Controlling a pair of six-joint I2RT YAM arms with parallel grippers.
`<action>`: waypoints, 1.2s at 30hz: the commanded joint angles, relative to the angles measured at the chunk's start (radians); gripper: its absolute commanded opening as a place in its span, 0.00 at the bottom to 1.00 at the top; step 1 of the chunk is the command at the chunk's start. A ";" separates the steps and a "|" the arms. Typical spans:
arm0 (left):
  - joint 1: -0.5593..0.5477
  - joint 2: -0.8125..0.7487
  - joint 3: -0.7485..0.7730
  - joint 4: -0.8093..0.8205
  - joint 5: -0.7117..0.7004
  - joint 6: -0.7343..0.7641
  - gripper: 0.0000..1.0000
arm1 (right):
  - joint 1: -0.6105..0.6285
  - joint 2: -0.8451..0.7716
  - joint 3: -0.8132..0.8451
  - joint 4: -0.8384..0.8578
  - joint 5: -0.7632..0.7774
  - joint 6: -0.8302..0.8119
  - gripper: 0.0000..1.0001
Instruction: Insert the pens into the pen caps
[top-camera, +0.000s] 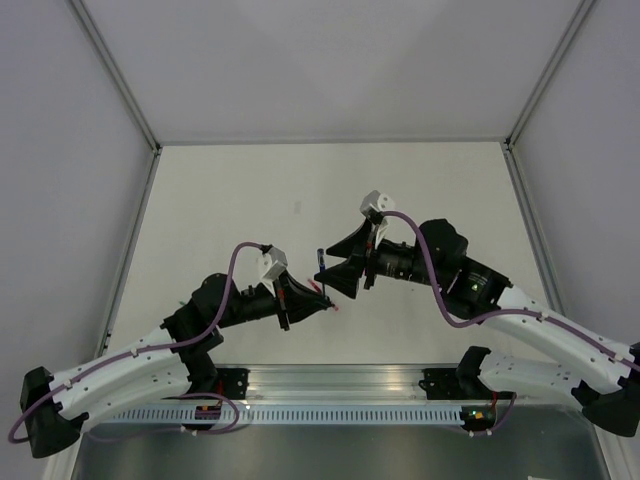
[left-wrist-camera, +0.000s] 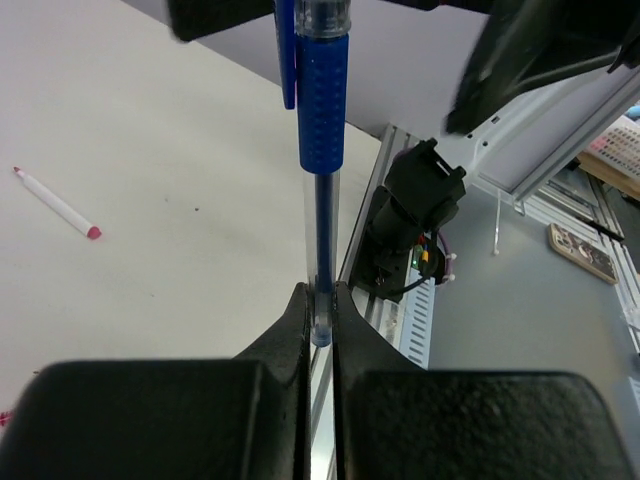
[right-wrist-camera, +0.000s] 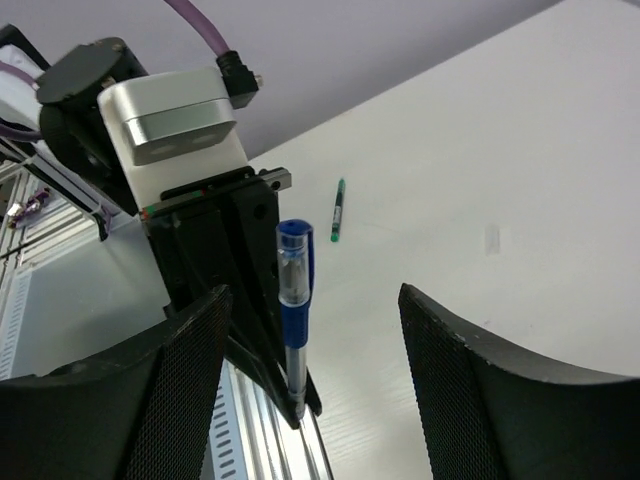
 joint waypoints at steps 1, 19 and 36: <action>-0.002 0.011 -0.003 0.049 0.056 0.004 0.02 | 0.004 0.038 0.047 0.052 0.013 -0.014 0.74; -0.002 0.049 0.052 -0.018 -0.010 0.004 0.37 | 0.005 0.029 -0.063 0.150 0.117 0.029 0.00; -0.002 0.019 0.031 -0.310 -0.502 -0.019 0.99 | -0.163 0.337 0.089 -0.356 0.613 0.068 0.00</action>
